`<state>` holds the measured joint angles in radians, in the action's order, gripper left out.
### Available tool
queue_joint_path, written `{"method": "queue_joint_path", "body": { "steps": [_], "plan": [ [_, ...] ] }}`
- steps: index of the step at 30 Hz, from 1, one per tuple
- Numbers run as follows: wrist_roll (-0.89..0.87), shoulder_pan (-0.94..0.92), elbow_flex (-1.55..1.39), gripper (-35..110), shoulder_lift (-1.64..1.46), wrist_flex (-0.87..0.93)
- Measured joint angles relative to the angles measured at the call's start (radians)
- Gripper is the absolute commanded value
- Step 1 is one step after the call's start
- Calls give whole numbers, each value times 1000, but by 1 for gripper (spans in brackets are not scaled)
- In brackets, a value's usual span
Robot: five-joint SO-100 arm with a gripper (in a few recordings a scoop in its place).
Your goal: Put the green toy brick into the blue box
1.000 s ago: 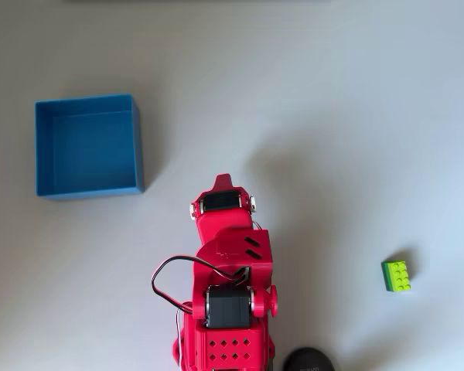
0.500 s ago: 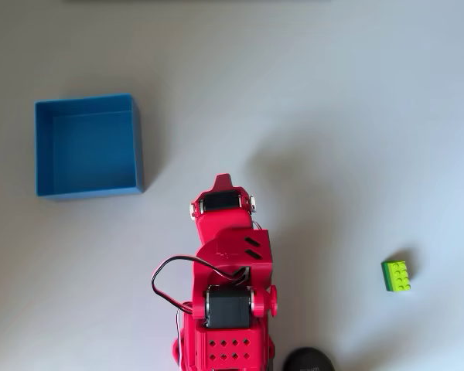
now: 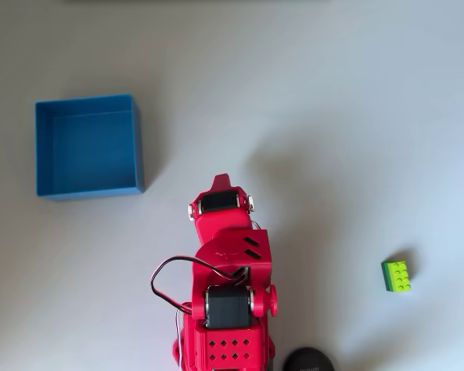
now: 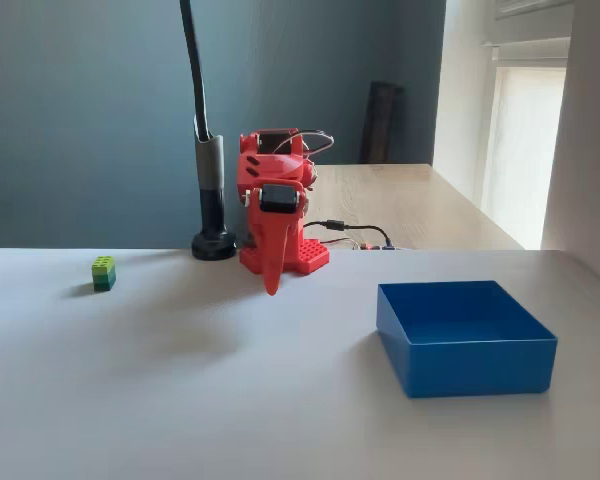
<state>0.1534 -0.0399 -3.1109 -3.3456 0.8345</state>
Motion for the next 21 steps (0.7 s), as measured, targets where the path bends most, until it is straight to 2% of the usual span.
{"method": "queue_joint_path", "body": {
  "steps": [13, 21],
  "plan": [
    [-2, 18, 107, 0, 8, -75],
    [-67, 25, 275, 0, 213, -18]
  ]
}}
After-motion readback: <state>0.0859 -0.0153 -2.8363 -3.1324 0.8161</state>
